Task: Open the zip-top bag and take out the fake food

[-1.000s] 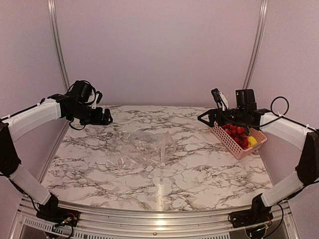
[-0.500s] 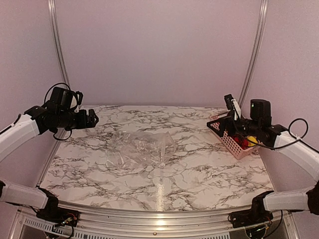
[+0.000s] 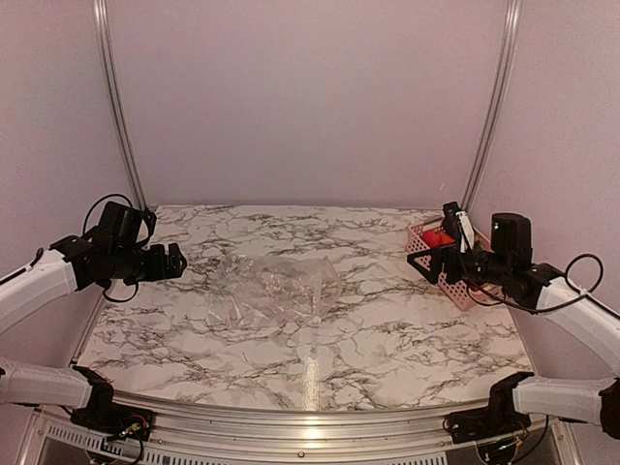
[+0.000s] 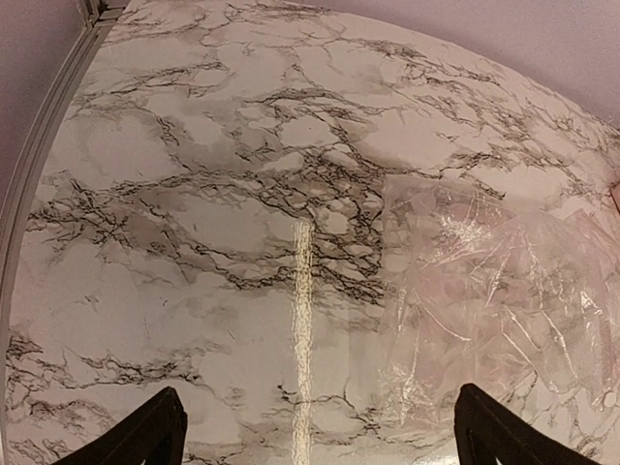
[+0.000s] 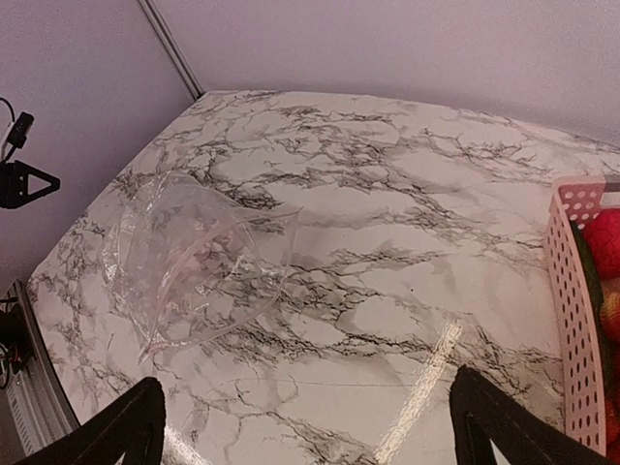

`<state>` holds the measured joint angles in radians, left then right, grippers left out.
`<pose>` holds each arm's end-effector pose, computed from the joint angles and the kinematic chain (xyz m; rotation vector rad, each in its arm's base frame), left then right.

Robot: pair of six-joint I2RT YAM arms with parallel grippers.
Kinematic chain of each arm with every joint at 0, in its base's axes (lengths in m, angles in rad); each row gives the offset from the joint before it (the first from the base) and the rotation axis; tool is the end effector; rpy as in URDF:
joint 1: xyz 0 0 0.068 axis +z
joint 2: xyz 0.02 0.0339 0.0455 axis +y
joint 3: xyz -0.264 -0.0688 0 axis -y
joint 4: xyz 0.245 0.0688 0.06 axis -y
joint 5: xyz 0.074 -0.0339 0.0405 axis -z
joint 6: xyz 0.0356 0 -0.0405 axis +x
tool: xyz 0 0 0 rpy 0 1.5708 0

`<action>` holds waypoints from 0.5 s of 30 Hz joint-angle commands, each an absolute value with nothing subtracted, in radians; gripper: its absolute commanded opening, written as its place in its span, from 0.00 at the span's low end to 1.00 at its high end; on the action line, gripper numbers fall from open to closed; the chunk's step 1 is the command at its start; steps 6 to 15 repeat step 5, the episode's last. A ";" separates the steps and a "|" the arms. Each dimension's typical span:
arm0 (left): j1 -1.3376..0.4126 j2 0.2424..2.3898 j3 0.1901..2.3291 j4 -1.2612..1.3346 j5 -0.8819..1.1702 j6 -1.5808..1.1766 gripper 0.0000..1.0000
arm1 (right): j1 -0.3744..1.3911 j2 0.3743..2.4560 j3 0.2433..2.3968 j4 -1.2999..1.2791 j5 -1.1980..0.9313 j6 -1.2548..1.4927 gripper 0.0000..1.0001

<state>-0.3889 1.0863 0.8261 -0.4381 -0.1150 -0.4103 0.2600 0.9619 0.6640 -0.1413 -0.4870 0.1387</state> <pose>0.2171 -0.0846 0.2718 -0.0856 2.2789 -0.2926 0.2047 0.0717 0.2707 -0.4379 1.9850 0.7415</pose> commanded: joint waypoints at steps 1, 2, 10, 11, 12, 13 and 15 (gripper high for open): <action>-0.384 1.059 0.802 -0.407 -0.137 -0.434 0.99 | 0.269 0.945 0.657 -0.122 -0.475 0.151 0.99; -0.384 1.057 0.801 -0.407 -0.140 -0.435 0.99 | 0.269 0.946 0.656 -0.121 -0.475 0.150 0.99; -0.384 1.050 0.801 -0.406 -0.138 -0.434 0.99 | 0.269 0.942 0.653 -0.121 -0.476 0.151 0.99; -0.384 1.050 0.801 -0.406 -0.138 -0.434 0.99 | 0.269 0.942 0.653 -0.121 -0.476 0.151 0.99; -0.384 1.050 0.801 -0.406 -0.138 -0.434 0.99 | 0.269 0.942 0.653 -0.121 -0.476 0.151 0.99; -0.384 1.050 0.801 -0.406 -0.138 -0.434 0.99 | 0.269 0.942 0.653 -0.121 -0.476 0.151 0.99; -0.384 1.050 0.801 -0.406 -0.138 -0.434 0.99 | 0.269 0.942 0.653 -0.121 -0.476 0.151 0.99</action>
